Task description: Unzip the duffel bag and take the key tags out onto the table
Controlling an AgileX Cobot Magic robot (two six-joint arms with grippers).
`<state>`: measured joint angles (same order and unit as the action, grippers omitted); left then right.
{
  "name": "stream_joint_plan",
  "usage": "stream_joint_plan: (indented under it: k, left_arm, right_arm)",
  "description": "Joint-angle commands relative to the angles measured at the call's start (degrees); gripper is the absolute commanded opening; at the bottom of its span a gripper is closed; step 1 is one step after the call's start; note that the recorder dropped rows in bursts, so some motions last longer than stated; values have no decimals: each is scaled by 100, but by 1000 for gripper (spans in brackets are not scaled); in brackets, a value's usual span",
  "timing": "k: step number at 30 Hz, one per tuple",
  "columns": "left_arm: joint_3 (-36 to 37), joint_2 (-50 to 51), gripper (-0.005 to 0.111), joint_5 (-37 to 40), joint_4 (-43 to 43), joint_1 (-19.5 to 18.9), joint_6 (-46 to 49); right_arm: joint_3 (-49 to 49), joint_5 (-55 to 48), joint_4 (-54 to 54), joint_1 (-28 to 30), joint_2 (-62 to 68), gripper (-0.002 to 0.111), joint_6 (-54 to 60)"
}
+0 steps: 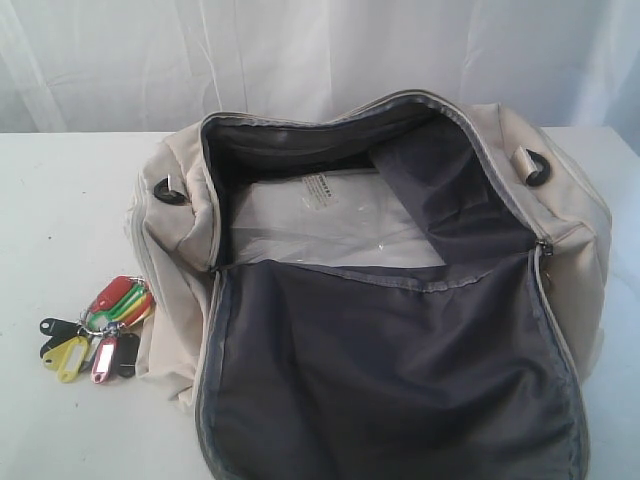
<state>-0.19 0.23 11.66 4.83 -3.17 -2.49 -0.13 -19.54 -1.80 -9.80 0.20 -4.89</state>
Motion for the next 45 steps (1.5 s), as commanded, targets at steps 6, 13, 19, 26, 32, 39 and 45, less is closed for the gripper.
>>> stream_joint_plan:
  k: [6, 13, 19, 26, 32, 39, 45]
  left_arm:
    - [19, -23, 0, -6, 24, -14, -18]
    - [19, -23, 0, -6, 24, 75, -18]
    - [19, -23, 0, -6, 24, 160, -18]
    - [19, -23, 0, -6, 24, 160, -18]
    - [19, -23, 0, -6, 24, 160, -18]
    - [19, -23, 0, -6, 24, 160, -18]
    - [19, -23, 0, -6, 24, 160, -18]
  right_arm:
    - [13, 31, 9, 19, -20, 0, 55]
    - [13, 31, 9, 19, -20, 0, 55]
    - [13, 31, 9, 19, -20, 0, 55]
    - [13, 31, 9, 19, -20, 0, 55]
    - [13, 31, 9, 19, -20, 0, 55]
    - [13, 31, 9, 19, -20, 0, 55]
    - [13, 31, 9, 19, -20, 0, 55]
